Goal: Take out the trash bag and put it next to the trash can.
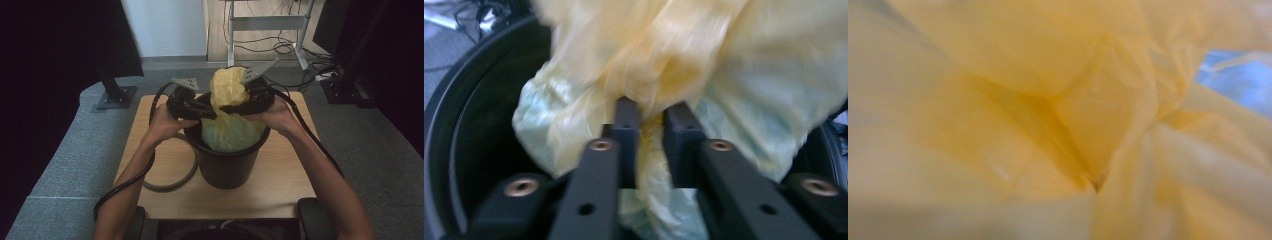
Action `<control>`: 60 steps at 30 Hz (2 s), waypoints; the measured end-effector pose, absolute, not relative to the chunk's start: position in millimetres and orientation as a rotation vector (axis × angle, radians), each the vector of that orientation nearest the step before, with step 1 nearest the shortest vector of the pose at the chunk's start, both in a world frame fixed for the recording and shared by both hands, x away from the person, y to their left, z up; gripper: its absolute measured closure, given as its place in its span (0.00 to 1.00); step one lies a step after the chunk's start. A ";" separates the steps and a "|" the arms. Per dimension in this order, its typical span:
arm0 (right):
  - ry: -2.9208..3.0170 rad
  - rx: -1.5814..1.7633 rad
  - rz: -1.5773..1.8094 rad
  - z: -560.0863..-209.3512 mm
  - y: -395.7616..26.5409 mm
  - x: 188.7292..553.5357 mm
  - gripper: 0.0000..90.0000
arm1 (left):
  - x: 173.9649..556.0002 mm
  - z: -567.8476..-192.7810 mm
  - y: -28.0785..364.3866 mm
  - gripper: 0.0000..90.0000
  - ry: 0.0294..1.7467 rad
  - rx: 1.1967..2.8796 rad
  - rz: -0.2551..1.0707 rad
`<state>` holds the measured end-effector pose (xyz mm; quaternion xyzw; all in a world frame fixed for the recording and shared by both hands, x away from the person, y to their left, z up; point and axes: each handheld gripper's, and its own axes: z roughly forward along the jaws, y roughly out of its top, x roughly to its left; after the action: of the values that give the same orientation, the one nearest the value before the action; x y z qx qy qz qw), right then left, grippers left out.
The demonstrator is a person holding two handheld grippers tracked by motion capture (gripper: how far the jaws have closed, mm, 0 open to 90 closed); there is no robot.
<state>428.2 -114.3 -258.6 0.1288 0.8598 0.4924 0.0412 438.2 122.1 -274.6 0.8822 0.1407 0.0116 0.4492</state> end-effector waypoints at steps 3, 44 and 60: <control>2.669 0.428 1.429 -265.7 -107.0 431.0 0.38 | 435.2 -264.3 117.1 0.94 0.327 2.135 0.033; 2.673 0.296 1.229 -270.4 -84.3 424.2 0.70 | 431.6 -256.1 112.1 0.88 0.265 2.113 0.002; 2.675 0.405 1.173 -258.3 -105.0 437.6 0.81 | 426.9 -259.4 155.2 0.15 0.433 2.179 0.226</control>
<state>437.6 -105.0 -258.3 0.1367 0.9030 0.3958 0.0961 426.9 155.2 -259.4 0.8769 0.1741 0.0909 0.4386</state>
